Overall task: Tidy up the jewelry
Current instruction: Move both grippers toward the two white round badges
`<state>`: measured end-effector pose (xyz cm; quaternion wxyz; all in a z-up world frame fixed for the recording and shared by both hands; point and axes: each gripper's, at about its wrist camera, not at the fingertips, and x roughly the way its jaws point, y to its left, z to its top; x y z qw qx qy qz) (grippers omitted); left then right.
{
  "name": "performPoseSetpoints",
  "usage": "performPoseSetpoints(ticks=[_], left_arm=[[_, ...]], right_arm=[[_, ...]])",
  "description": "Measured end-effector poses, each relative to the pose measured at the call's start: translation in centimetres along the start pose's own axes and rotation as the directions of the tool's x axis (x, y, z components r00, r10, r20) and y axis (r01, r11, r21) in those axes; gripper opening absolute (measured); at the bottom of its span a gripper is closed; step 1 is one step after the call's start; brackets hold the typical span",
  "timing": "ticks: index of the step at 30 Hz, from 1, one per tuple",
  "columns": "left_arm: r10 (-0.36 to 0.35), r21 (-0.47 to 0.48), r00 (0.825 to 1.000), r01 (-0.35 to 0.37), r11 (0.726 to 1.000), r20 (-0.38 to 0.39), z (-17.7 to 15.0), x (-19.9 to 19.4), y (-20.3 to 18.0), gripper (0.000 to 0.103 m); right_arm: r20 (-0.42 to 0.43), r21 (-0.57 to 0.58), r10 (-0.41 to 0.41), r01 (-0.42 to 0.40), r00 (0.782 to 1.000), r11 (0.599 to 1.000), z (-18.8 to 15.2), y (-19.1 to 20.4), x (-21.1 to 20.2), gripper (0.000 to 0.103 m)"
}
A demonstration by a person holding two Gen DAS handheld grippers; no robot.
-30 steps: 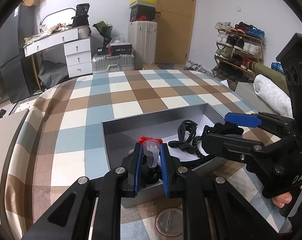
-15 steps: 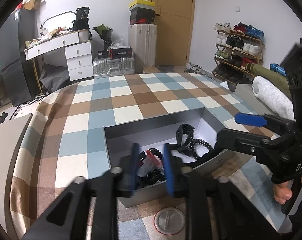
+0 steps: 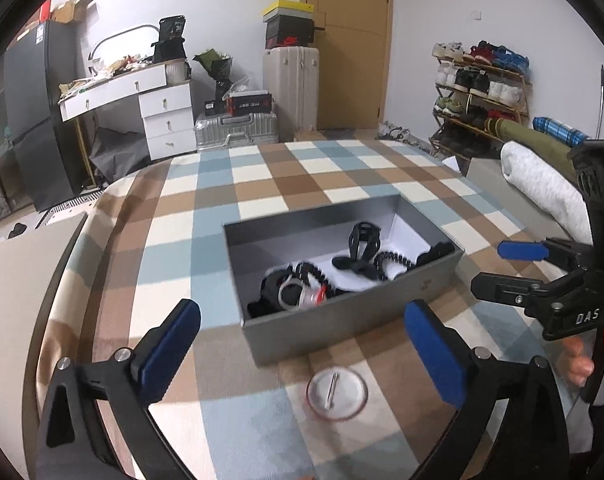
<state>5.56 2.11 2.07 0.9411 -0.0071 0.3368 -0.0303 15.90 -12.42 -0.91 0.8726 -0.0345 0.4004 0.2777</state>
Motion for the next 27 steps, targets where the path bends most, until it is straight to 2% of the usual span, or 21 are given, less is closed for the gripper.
performPoseSetpoints(ticks=[3,7,12,19,27], left_arm=[[0.009,0.010,1.000,-0.009,1.000,-0.024,-0.7,0.0,0.0,0.100],[-0.005,0.020,0.995,0.007,1.000,-0.095,-1.7,1.1,0.0,0.100],[0.004,0.025,0.990,-0.001,1.000,-0.143,-2.3,2.0,-0.3,0.100],[-0.003,0.027,0.984,0.008,1.000,-0.177,-3.0,2.4,-0.5,0.100],[-0.005,0.021,0.979,0.009,1.000,-0.206,-3.4,2.8,-0.7,0.100]], right_arm=[[-0.060,-0.053,-0.007,0.004,0.998,0.999,-0.4,0.7,0.5,0.103],[-0.127,-0.111,-0.027,0.012,0.992,0.994,-1.3,1.6,1.7,0.103],[-0.201,-0.170,-0.025,-0.010,0.979,0.985,-2.7,2.6,3.5,0.103],[-0.236,-0.251,-0.075,0.014,0.969,0.968,-3.7,3.6,4.2,0.103],[-0.234,-0.223,-0.095,0.042,0.968,0.974,-3.3,2.4,4.3,0.103]])
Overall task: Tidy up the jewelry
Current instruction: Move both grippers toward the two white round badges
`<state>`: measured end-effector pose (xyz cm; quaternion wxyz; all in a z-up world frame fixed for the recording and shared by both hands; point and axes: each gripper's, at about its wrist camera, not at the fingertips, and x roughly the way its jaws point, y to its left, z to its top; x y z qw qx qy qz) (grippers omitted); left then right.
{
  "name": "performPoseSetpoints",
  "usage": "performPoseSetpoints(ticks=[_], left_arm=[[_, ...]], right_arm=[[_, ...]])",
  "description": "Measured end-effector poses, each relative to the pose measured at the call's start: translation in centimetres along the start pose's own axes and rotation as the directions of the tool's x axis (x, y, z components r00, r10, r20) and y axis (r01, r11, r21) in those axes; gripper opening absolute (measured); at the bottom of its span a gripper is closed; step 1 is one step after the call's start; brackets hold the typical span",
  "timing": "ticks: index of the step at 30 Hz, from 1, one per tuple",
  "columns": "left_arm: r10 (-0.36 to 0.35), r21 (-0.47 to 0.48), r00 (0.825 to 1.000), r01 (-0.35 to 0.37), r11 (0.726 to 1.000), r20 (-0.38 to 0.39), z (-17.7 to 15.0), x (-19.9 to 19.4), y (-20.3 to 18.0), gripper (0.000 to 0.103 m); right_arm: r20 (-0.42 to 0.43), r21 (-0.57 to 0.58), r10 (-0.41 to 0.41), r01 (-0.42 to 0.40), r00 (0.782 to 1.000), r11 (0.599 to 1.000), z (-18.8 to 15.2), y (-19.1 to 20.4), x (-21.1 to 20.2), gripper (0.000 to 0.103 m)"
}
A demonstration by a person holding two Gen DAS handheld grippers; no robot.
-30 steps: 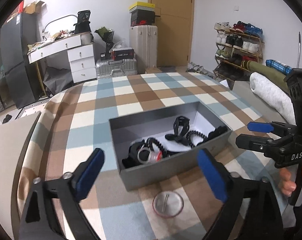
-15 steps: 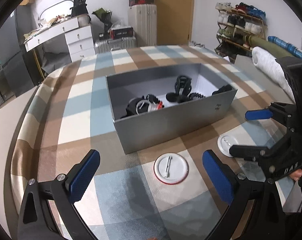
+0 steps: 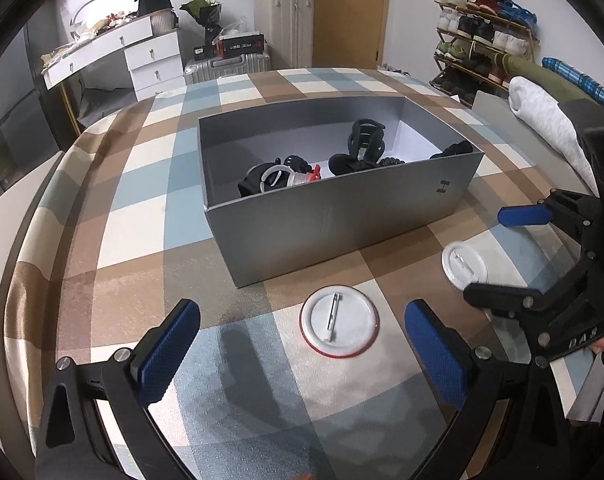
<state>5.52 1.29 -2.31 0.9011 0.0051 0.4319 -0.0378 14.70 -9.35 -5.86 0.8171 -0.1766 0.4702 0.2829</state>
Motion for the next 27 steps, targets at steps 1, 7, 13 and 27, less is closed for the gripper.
performPoseSetpoints(ticks=[1,7,13,27], left_arm=[[0.006,-0.001,1.000,-0.006,1.000,-0.003,0.0,0.0,0.0,0.100],[-0.001,-0.015,1.000,0.001,1.000,-0.011,0.0,0.1,0.3,0.100],[-0.001,-0.020,1.000,0.001,1.000,-0.012,0.0,0.1,0.4,0.100],[-0.029,-0.017,0.999,0.029,0.999,-0.019,0.0,0.2,0.3,0.100]], right_arm=[[0.001,0.008,-0.003,0.003,1.000,1.000,0.0,-0.1,0.0,0.103],[0.021,-0.006,0.005,-0.005,1.000,1.000,0.2,0.5,-0.3,0.094],[0.026,-0.046,0.021,-0.020,0.999,0.999,0.1,1.7,-0.5,0.088],[0.062,-0.130,0.068,-0.059,0.996,0.990,-0.2,3.7,-1.3,0.041]])
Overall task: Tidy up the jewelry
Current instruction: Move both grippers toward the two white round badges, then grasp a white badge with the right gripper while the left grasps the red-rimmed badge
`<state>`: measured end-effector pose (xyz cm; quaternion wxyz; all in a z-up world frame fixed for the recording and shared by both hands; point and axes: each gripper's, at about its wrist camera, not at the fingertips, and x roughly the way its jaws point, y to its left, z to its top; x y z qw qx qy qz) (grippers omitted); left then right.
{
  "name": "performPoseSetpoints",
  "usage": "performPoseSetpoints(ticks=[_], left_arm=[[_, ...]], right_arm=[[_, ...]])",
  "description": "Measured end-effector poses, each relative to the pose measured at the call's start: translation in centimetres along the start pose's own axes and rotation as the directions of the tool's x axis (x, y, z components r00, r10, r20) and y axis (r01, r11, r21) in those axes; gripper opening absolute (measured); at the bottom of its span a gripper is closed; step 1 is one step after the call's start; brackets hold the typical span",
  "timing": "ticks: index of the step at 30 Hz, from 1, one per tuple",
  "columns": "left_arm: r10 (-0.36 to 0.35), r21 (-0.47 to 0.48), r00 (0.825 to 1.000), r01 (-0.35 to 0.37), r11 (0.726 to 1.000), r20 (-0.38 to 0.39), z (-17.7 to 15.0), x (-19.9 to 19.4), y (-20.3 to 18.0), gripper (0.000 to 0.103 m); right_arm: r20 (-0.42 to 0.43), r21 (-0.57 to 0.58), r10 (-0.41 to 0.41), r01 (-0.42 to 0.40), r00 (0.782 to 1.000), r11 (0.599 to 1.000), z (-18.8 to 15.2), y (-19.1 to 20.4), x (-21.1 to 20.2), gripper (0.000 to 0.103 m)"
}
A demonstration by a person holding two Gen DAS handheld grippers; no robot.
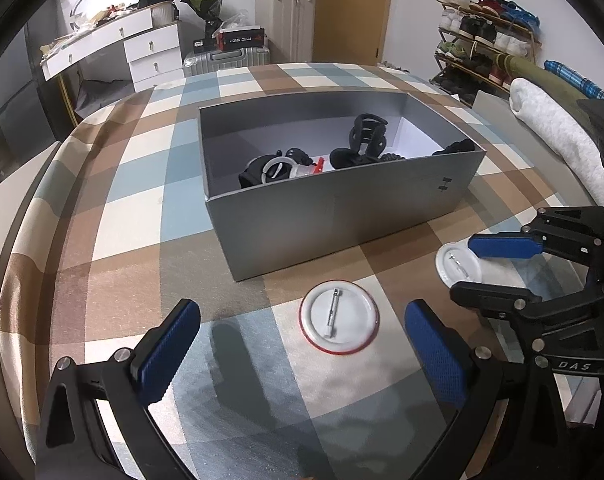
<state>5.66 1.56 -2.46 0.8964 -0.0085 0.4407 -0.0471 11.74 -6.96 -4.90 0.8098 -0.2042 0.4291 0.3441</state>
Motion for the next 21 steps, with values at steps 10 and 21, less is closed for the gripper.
performPoseSetpoints(ticks=[10,21], left_arm=[[-0.048,0.108,0.997,0.054,0.993,-0.053,-0.5,0.8,-2.2,0.093],[-0.044,0.124,0.999,0.045,0.991,-0.011,-0.5,0.1,-1.7,0.037]], right_arm=[[0.041,0.031,0.026,-0.027,0.999,0.999,0.3,-0.7,-0.8,0.041],[0.050,0.025,0.031,-0.032,0.998,0.999,0.4,-0.8,-1.3,0.041]])
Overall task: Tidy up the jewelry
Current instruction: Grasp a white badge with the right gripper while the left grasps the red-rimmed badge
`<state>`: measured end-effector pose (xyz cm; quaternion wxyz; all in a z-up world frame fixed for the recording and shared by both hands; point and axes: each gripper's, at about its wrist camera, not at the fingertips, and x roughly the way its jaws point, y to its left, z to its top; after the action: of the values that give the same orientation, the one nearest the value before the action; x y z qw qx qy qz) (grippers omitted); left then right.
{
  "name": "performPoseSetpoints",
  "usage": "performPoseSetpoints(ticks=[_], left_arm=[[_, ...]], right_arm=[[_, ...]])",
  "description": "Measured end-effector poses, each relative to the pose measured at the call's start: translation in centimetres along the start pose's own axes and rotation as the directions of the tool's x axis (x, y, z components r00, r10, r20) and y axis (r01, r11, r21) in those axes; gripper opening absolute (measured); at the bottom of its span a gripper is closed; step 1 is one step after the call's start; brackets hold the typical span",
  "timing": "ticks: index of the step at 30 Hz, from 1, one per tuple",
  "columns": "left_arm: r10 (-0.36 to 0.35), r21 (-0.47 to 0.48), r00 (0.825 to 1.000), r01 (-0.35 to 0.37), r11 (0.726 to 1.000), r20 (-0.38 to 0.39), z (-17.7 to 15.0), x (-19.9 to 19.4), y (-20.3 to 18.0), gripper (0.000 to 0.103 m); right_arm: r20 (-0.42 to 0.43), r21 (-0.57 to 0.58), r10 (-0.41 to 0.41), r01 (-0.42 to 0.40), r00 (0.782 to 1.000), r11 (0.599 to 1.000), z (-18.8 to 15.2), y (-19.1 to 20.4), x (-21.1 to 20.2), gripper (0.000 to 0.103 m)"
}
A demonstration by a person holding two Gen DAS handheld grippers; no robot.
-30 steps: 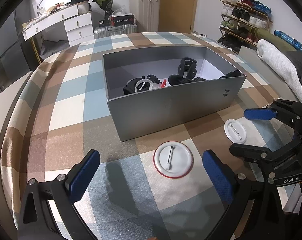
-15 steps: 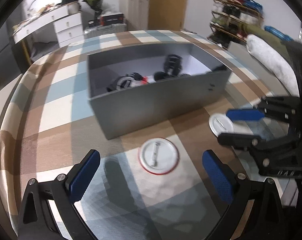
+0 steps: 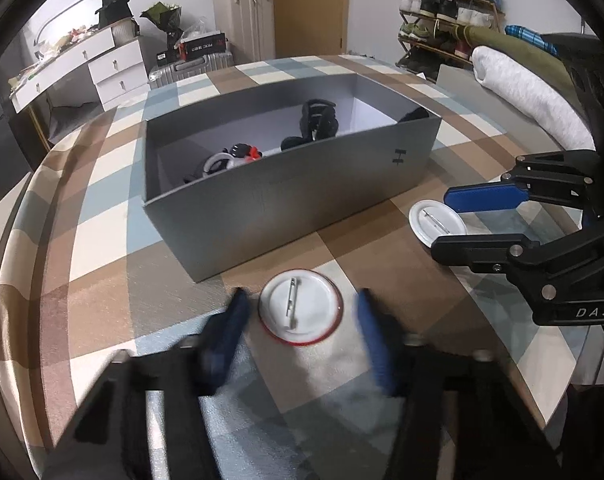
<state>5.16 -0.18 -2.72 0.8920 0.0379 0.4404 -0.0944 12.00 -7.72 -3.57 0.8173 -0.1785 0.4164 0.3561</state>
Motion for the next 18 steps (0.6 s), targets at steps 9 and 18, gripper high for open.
performPoseSetpoints(ticks=[9,18], left_arm=[[-0.027,0.016,0.999,0.026,1.000,0.038,0.3,-0.7,-0.5,0.037],[-0.031,-0.007,0.996,0.031,0.999,0.082,0.5,-1.5,0.1,0.037]], right_arm=[[0.006,0.003,0.000,0.000,1.000,1.000,0.1,0.0,0.0,0.041],[0.044,0.010,0.013,-0.013,0.999,1.000,0.3,-0.1,-0.9,0.041]])
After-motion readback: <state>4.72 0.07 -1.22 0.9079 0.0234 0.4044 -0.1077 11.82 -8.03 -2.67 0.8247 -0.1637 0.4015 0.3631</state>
